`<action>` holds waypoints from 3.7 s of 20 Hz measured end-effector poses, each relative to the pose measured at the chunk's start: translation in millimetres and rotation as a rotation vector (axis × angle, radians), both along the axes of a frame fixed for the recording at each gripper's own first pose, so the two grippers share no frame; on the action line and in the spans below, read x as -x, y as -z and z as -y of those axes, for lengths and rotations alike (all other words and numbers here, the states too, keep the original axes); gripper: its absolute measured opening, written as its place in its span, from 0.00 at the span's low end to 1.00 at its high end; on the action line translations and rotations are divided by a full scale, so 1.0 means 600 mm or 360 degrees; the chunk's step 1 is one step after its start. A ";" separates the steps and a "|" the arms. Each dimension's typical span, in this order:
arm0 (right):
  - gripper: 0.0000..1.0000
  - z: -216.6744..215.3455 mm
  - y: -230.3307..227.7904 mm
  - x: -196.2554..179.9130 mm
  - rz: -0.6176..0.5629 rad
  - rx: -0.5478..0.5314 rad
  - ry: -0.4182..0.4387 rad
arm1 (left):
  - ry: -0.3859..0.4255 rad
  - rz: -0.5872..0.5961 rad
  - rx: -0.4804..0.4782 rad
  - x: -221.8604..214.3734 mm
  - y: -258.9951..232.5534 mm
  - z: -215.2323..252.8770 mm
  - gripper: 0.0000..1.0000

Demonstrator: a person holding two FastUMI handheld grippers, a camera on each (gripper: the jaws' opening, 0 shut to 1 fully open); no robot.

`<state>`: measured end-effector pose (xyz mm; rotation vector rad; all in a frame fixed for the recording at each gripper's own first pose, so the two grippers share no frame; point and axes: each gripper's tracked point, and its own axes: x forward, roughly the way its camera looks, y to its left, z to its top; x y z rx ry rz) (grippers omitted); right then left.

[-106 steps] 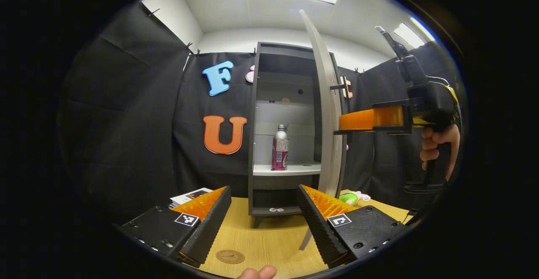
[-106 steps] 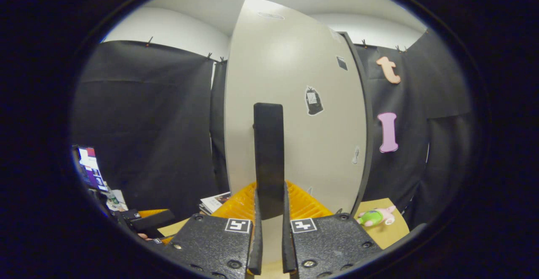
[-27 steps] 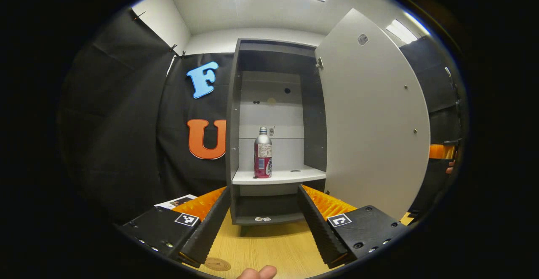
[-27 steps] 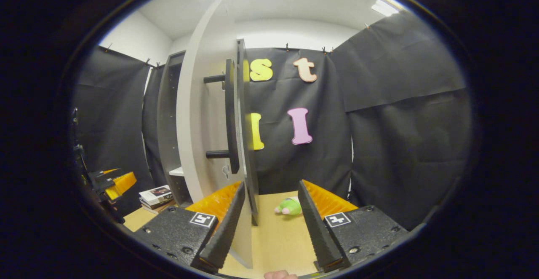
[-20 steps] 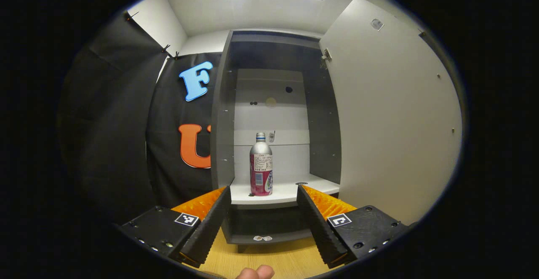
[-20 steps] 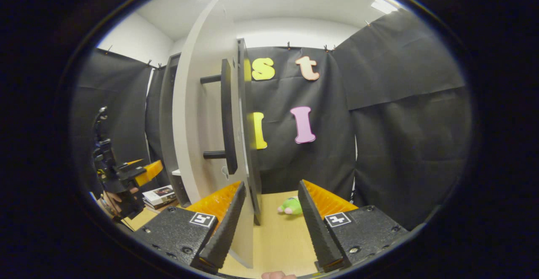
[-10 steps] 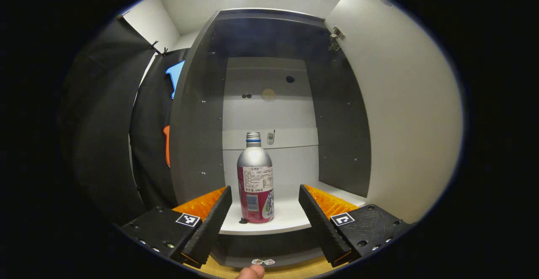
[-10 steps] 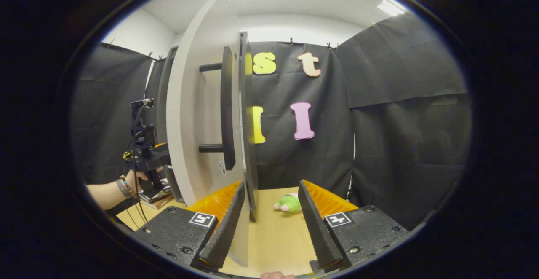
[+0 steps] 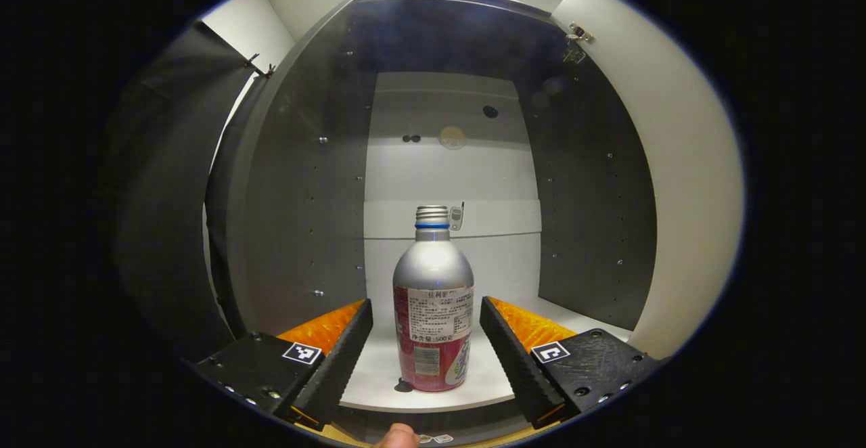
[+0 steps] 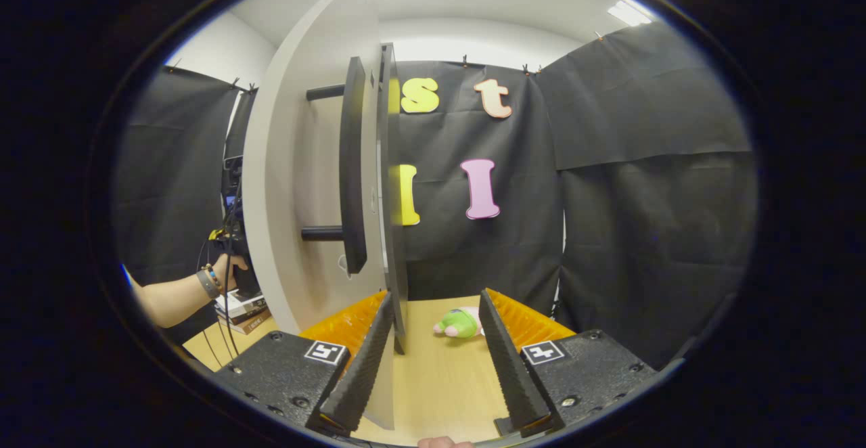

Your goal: Open the cabinet door with the right hand, grasp the bottle in the cabinet with the left hand and place it on the coaster, then close the cabinet door with the right hand.

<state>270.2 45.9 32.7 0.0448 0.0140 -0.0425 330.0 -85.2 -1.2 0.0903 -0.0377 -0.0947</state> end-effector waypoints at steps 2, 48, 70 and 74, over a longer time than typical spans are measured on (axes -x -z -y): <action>0.80 0.004 0.001 -0.002 -0.0005 -0.0008 0.0009 | -0.0004 -0.0007 -0.0009 -0.011 -0.001 0.002 0.96; 0.80 0.001 0.027 -0.024 0.0045 -0.0011 -0.0090 | -0.0182 -0.0021 0.0050 0.328 0.156 -0.187 0.77; 0.80 -0.002 0.052 -0.035 -0.0033 0.0037 -0.0117 | -0.0747 -0.0279 -0.0002 0.498 0.446 -0.340 0.76; 0.80 0.000 0.052 -0.032 -0.0041 0.0059 -0.0096 | -0.0747 -0.0274 0.0011 0.495 0.448 -0.353 0.76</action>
